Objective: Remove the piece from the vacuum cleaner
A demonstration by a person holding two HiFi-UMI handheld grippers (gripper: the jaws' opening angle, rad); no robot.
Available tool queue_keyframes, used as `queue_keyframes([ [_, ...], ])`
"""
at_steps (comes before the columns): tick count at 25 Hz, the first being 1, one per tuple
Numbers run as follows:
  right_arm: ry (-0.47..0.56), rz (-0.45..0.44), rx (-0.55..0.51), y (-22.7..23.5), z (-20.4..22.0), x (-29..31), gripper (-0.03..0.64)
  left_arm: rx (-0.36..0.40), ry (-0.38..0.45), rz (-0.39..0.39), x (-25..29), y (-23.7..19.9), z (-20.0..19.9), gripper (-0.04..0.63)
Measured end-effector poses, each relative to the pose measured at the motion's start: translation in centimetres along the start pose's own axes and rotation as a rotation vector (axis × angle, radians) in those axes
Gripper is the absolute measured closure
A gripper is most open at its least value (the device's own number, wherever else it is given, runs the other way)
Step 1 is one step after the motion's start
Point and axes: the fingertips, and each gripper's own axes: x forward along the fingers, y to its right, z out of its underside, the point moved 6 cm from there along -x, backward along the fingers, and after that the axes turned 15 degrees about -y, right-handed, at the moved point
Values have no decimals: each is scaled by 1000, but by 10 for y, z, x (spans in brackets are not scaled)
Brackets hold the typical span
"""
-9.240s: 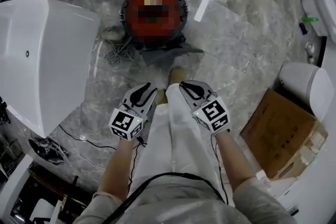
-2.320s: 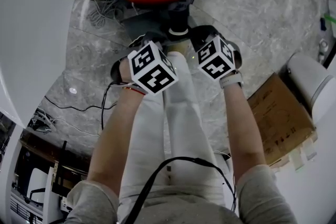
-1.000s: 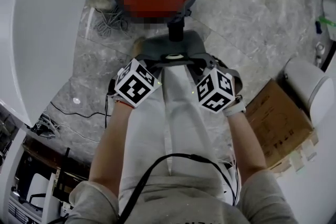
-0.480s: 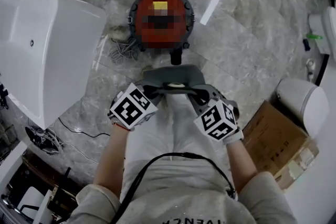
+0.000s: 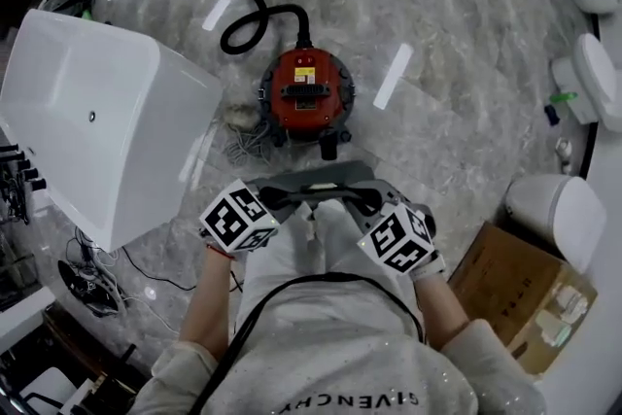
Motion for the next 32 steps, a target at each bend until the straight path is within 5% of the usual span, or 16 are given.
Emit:
queue_keyframes([
  [12,166,-35,28,-18,-29,-94,591,1,296,40,-87,58,-14,560],
  [22,243,-46,27,-21,-46,-144,591,68,342,29,-132,82,-31,560],
  [32,316,-38,15,-16,-59,-187,591,86,510,93,-162,96,-50,560],
])
